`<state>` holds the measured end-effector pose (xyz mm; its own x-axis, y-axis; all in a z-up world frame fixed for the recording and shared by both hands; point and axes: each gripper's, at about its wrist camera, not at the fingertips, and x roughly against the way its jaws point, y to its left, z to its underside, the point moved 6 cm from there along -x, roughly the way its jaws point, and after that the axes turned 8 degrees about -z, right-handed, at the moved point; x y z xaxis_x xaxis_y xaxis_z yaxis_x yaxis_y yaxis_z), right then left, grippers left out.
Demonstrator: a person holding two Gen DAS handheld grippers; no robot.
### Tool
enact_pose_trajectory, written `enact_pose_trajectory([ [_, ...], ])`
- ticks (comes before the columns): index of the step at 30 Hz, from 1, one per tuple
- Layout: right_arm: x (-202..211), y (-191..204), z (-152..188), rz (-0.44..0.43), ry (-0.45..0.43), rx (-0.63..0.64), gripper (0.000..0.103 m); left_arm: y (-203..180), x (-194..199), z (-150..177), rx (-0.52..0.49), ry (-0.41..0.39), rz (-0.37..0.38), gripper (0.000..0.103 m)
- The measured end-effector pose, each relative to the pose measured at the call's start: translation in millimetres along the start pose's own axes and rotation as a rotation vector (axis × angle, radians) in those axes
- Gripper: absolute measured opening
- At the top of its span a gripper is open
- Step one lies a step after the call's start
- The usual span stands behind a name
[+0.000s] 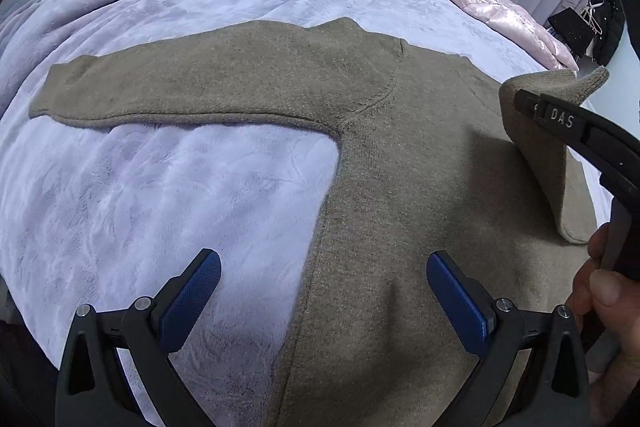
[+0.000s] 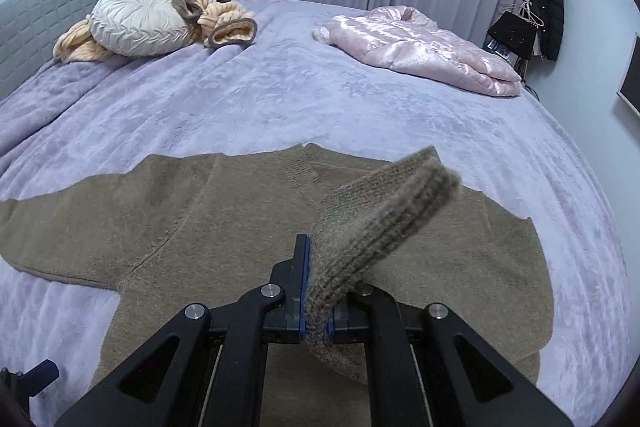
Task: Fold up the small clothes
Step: 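Lift the sleeve with the right tool and carry it across the sweater body, then lay the sleeve on the body, open the right tool and withdraw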
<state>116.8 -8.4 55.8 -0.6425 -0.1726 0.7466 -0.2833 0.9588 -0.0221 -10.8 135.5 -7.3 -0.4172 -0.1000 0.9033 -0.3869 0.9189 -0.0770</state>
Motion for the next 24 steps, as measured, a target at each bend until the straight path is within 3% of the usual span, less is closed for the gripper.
enact_pose_trajectory([
  [5,-4.9,25.5,6.2,-0.031,0.014,0.030,0.007,8.9,-1.1,0.4,0.013,0.001,-0.009,0.103],
  [8,-18.6,34.0,15.0,-0.075,0.070,0.030,0.008,13.2,-3.5,1.6,0.035,0.010,-0.004,0.103],
  [11,-26.7,41.1,23.7,-0.145,0.112,0.013,0.018,17.4,-2.6,2.2,0.062,0.008,0.000,0.103],
  [13,-23.9,48.3,25.0,-0.189,0.105,0.020,0.050,19.9,-1.5,1.9,0.074,0.007,-0.001,0.103],
  [15,-13.8,51.6,21.6,-0.197,0.066,0.042,0.072,19.5,-1.4,0.5,0.076,0.009,-0.006,0.103],
  [19,11.4,40.3,13.3,-0.255,0.013,0.031,0.073,5.5,-1.1,-6.9,0.039,0.007,-0.010,0.103],
  [24,22.4,-42.3,19.7,-0.226,-0.014,-0.086,0.074,-54.3,-2.4,-24.7,-0.082,-0.016,0.030,0.103],
])
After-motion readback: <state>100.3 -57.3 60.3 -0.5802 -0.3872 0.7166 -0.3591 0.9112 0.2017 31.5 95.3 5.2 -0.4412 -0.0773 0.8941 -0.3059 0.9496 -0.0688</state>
